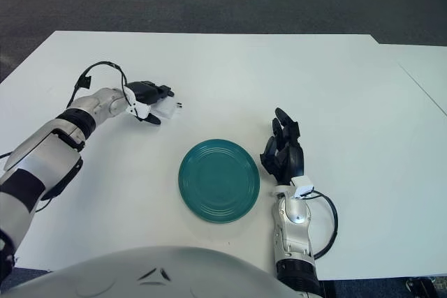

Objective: Put the charger into the plate.

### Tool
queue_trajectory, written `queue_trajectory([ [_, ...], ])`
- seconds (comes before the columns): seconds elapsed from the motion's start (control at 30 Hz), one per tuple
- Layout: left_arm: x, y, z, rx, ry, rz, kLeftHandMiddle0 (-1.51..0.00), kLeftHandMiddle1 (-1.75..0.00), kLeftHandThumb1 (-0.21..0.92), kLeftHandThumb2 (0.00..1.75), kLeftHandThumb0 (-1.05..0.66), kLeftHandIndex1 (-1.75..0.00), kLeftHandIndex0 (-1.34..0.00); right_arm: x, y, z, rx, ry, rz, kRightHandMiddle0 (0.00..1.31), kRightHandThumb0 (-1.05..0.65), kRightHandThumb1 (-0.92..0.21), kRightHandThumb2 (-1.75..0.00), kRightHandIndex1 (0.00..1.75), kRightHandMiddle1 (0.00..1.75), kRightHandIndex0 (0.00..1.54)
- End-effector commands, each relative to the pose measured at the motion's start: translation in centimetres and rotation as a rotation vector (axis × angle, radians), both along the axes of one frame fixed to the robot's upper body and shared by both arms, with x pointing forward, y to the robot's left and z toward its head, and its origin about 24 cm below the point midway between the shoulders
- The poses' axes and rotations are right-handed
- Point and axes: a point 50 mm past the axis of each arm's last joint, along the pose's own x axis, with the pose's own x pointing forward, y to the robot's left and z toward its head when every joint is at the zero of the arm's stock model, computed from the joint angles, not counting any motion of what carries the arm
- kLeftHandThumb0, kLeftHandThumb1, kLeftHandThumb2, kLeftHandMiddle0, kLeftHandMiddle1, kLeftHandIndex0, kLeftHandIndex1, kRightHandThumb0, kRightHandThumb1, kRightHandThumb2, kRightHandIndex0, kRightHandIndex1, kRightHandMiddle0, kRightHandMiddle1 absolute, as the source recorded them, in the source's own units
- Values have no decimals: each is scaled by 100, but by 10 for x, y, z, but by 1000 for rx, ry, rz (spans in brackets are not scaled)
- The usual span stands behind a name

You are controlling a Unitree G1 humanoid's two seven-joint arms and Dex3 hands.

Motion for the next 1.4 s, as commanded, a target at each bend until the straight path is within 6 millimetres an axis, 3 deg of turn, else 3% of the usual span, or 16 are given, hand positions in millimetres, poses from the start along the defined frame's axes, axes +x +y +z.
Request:
queue_trajectory([
  [0.0,-16,0,-28,36,25,-23,-65,-167,92,34,-79,-171,-45,-41,3,-46,62,257,-38,0,-78,-92,-80,1,55,18],
  [0.27,-24,-1,-34,-123,-194,2,-86,-174,92,35,-53,-174,-72,-42,1,-46,72,247,-59,0,-75,-92,-80,2,59,23],
  [0.57,-30,-5,-34,-252,-278,-7,-101,-175,92,44,-48,-175,-84,-42,-2,-45,78,244,-73,0,-72,-92,-83,3,62,26],
  [1.0,-30,-5,-31,-331,-333,23,-117,-175,82,63,-47,-175,-100,-42,-4,-45,78,245,-75,0,-71,-92,-85,3,63,28],
  [1.13,-28,-2,-21,-387,-377,26,-120,-175,81,65,-47,-175,-102,-42,-5,-46,80,243,-80,0,-72,-92,-85,2,64,29],
  [1.37,-20,-1,30,-588,-480,-46,-122,-175,78,68,-45,-175,-102,-43,-5,-45,85,242,-84,0,-74,-92,-83,2,65,30],
])
